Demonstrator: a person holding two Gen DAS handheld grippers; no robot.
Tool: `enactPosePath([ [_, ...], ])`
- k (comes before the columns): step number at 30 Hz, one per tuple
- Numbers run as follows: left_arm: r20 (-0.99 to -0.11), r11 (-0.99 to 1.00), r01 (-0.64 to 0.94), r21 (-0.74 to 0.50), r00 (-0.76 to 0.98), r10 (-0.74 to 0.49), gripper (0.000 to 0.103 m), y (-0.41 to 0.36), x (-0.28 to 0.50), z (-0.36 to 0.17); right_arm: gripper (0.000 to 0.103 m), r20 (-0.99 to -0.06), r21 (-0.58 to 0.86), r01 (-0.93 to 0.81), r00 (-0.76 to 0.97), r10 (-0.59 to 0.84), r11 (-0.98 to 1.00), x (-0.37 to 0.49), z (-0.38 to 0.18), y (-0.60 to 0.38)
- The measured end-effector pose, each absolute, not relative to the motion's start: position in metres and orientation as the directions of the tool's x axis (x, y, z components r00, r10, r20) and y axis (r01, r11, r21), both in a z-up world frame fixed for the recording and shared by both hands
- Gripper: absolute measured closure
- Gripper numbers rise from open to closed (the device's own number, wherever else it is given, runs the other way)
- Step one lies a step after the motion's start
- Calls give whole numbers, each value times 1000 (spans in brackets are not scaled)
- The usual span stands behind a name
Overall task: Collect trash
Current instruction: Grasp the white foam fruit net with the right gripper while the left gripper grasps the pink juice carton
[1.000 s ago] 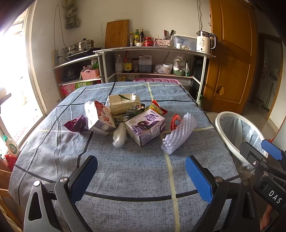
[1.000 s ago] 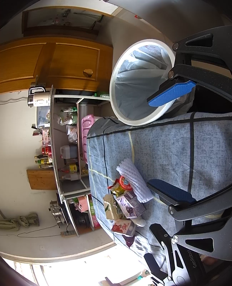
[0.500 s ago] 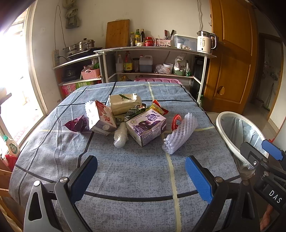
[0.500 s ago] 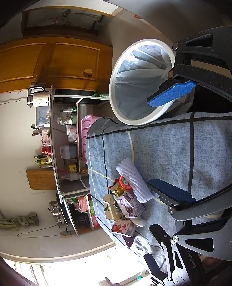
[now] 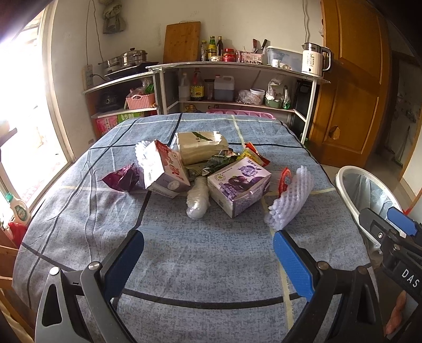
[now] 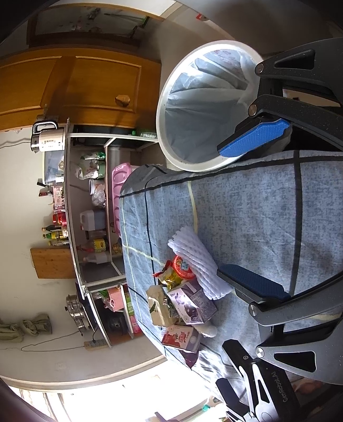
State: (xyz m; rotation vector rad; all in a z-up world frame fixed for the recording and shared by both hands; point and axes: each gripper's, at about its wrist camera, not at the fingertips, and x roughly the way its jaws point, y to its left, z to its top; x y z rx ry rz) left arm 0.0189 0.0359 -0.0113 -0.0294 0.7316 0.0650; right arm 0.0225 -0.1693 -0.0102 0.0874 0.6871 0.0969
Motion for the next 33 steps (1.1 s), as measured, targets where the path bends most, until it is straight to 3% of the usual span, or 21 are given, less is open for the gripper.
enactPosePath([
  [11, -691, 990, -124, -73, 721, 39, 3, 107, 50, -27, 19, -678, 218, -97, 700, 222, 971, 77, -30, -146],
  [15, -703, 980, -130, -153, 711, -16, 3, 130, 63, -31, 19, -693, 245, -91, 680, 240, 965, 96, -37, -140],
  [20, -697, 966, -152, -207, 716, -37, 3, 145, 74, -29, 29, -721, 238, -99, 648, 244, 966, 110, -45, -130],
  [25, -676, 960, -130, -249, 733, -76, 3, 146, 89, -18, 50, -733, 278, -110, 618, 285, 954, 120, -50, -128],
  [28, -687, 952, -137, -275, 720, -95, 3, 149, 103, -19, 57, -730, 278, -111, 621, 285, 954, 119, -49, -127],
  [33, -706, 948, -167, -272, 704, -78, 15, 151, 119, -25, 68, -722, 296, -107, 626, 296, 949, 119, -48, -131],
])
